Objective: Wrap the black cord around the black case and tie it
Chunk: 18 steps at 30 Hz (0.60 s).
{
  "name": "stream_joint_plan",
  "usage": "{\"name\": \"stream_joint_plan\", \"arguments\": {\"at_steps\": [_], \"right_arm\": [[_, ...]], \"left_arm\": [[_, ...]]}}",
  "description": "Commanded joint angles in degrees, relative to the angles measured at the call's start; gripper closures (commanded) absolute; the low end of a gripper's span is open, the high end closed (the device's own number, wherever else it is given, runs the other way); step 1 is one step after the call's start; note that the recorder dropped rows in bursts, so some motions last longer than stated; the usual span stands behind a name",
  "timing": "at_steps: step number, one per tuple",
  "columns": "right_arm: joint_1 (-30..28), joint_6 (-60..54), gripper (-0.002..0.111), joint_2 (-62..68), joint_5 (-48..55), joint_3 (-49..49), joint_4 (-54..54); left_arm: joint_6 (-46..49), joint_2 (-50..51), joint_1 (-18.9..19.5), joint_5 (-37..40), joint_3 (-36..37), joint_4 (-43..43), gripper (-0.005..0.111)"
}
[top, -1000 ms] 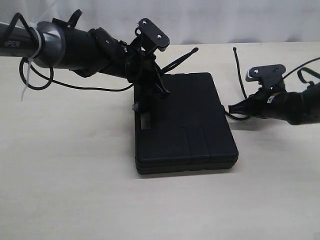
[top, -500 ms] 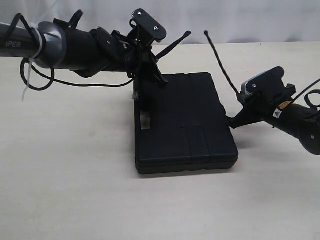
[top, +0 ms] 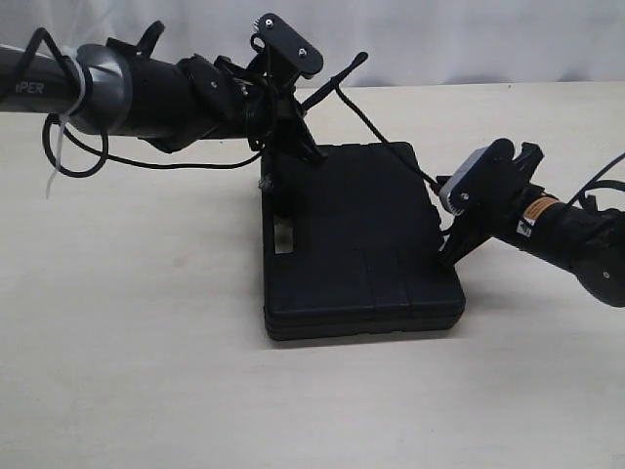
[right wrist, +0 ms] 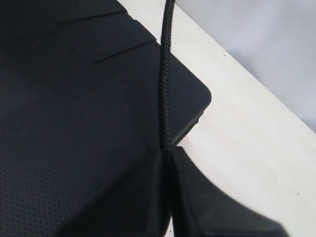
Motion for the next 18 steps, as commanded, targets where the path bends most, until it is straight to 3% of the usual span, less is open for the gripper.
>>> {"name": "stream_joint_plan", "arguments": {"at_steps": [1, 9, 14, 18], "right_arm": [[0.4, -1.8, 0.104, 0.2, 1.0, 0.6, -1.6], [0.4, -1.8, 0.104, 0.2, 0.6, 0.6, -0.5], [0.4, -1.8, 0.104, 0.2, 0.6, 0.6, 1.2], [0.4, -1.6, 0.104, 0.2, 0.0, 0.6, 1.4]], "left_arm": [[-0.3, 0.0, -0.2, 0.0, -0.4, 0.5, 0.107], [-0.3, 0.0, -3.5, 0.3, -0.4, 11.8, 0.107], [-0.5, 0.0, -4.0, -0.2, -0.4, 12.2, 0.107], [-0.3, 0.0, -4.2, 2.8, -0.4, 17.3, 0.107]]}}
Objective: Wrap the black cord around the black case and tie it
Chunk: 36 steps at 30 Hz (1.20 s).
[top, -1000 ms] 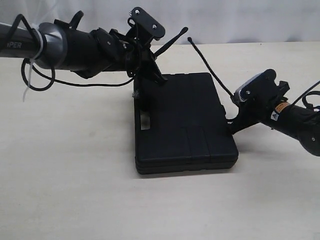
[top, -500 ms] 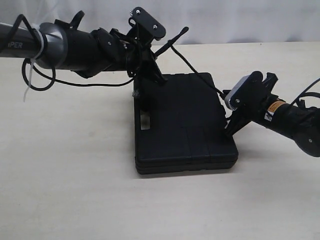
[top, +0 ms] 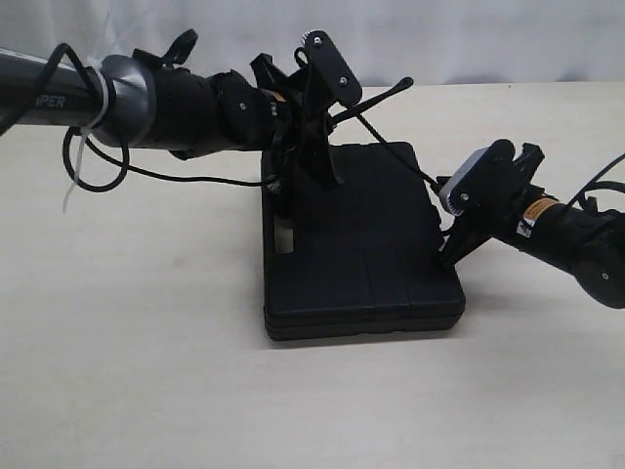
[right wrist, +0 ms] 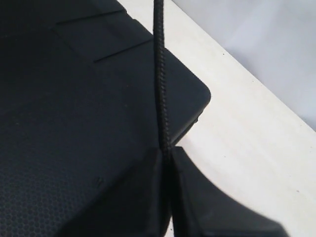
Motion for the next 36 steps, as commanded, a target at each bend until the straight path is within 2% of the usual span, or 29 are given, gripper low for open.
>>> {"name": "stream_joint_plan", "arguments": {"at_steps": [1, 6, 24, 35, 36], "right_arm": [[0.2, -0.7, 0.104, 0.2, -0.2, 0.3, 0.2], [0.2, 1.3, 0.104, 0.2, -2.1, 0.3, 0.1], [0.2, 2.2, 0.104, -0.1, -3.5, 0.3, 0.1], [0.2, 2.2, 0.104, -1.2, -2.4, 0.3, 3.7], [0.2, 2.2, 0.104, -1.2, -2.4, 0.3, 3.7]], "left_arm": [[-0.3, 0.0, -0.4, 2.6, -0.4, 6.0, 0.107], [-0.3, 0.0, -1.0, 5.4, -0.4, 12.2, 0.107], [1.0, 0.0, -1.1, 6.5, -0.4, 12.6, 0.106], [-0.9, 0.0, -1.1, 4.0, -0.4, 12.4, 0.076], [-0.9, 0.0, -1.1, 4.0, -0.4, 12.4, 0.070]]}}
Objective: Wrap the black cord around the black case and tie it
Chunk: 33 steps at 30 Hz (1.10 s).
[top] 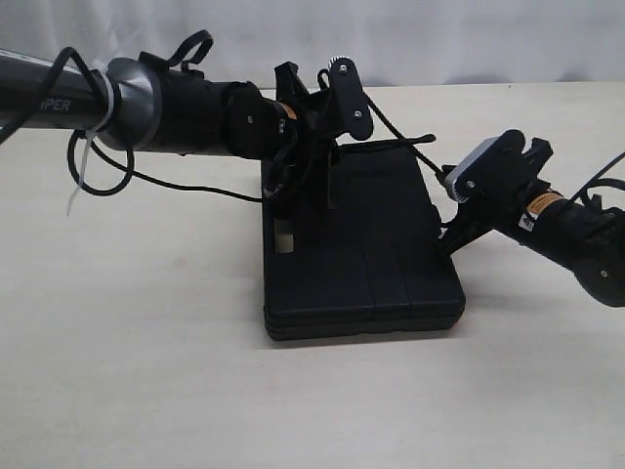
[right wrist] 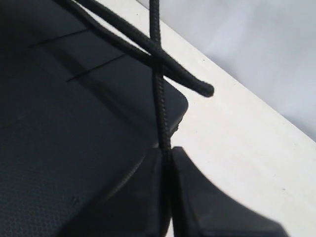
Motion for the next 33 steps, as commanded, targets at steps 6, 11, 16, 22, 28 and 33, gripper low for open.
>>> {"name": "stream_joint_plan", "arguments": {"at_steps": [6, 11, 16, 22, 28, 33], "right_arm": [[0.1, 0.3, 0.104, -0.6, 0.0, 0.3, 0.4], [0.1, 0.3, 0.104, -0.6, -0.8, 0.3, 1.0], [0.1, 1.1, 0.104, -1.2, -1.2, 0.3, 5.9], [0.1, 10.3, 0.104, -3.4, -2.8, 0.3, 2.5], [0.1, 20.0, 0.104, -4.3, -7.9, 0.3, -7.9], [0.1, 21.2, 0.104, -4.4, -10.4, 0.3, -14.6]], "left_arm": [[-0.8, 0.0, -0.2, -1.1, -0.4, -0.4, 0.043], [-0.5, -0.4, -0.2, -0.7, -0.4, -0.2, 0.043], [-0.5, -2.7, -0.2, 1.2, -0.4, -0.2, 0.044], [-6.1, -6.3, -0.2, 3.0, -0.4, -0.6, 0.044], [-10.3, -6.9, -0.2, 2.5, -0.4, -0.6, 0.044], [-18.5, -6.9, -0.2, -1.3, -0.4, -0.8, 0.044]]}}
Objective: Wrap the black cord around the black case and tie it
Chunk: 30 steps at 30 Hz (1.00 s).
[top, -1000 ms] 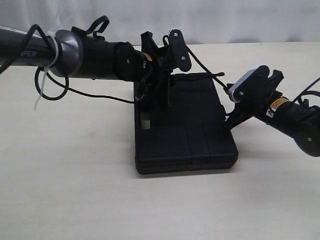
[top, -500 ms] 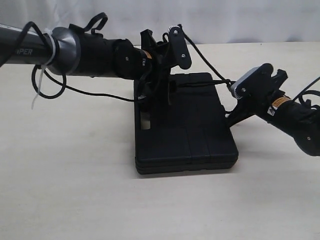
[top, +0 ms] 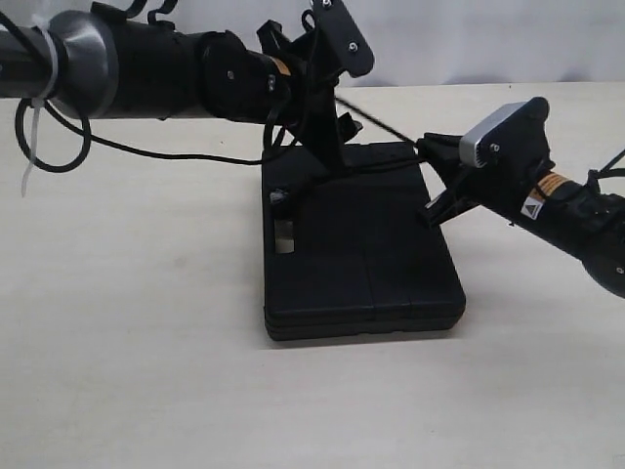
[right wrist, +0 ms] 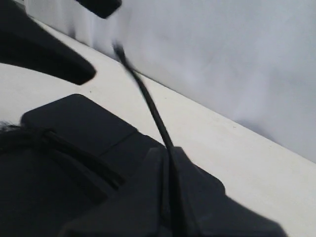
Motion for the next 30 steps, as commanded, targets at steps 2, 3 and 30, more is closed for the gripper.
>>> {"name": "stream_joint_plan", "arguments": {"at_steps": [2, 3, 30], "right_arm": [[0.0, 0.8, 0.104, -0.7, -1.9, 0.2, -3.9], [0.0, 0.8, 0.104, -0.7, -1.9, 0.2, -3.9], [-0.7, 107.7, 0.077, 1.3, 47.9, -36.4, -67.6]], "left_arm": [[-7.8, -0.3, -0.2, -3.7, -0.4, -0.8, 0.044], [-7.5, -0.3, -0.2, -3.7, -0.4, -0.6, 0.044], [-1.2, 0.0, 1.4, 7.8, -0.4, 13.1, 0.044]]}}
